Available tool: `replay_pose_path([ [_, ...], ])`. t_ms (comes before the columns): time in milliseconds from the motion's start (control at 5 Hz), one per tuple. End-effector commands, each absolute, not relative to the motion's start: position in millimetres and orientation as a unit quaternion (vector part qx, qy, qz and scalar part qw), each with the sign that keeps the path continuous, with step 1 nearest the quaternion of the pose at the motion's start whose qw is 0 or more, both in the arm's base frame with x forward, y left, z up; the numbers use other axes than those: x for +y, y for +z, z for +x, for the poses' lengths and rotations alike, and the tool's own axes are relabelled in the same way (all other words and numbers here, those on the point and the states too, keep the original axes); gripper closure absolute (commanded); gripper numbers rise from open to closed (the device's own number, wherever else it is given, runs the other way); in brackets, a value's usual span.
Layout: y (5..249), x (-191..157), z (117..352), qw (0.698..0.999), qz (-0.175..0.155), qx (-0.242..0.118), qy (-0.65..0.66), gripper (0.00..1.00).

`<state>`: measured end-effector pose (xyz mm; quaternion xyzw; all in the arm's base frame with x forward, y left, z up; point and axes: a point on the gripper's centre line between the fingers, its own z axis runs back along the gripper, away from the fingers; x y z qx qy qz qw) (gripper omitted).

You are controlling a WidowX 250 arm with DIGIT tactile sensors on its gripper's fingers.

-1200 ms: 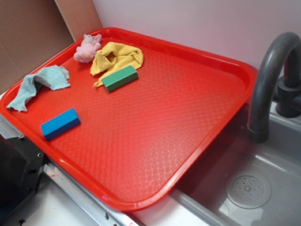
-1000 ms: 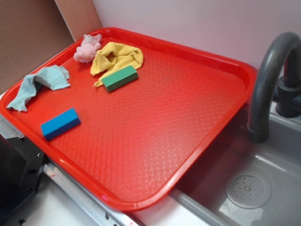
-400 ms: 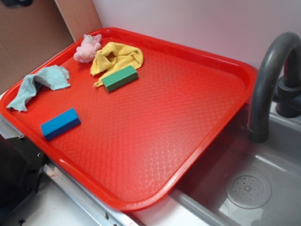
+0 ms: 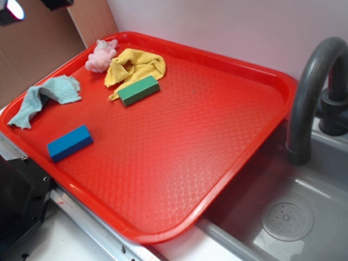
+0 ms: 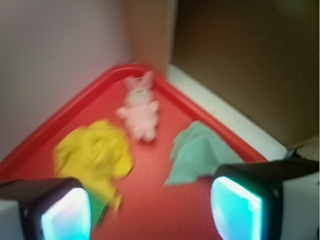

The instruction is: Grab the pink bunny.

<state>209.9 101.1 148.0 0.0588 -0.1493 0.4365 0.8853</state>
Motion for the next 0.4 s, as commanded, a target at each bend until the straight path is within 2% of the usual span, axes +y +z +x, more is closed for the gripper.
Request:
replay_pose_path([
  [0,119.9,163.3,260.5,0.858,0.113,-0.19,0.463,0.0],
  [200,101.8,166.5,274.0,0.872,0.112,-0.184,0.44,0.0],
])
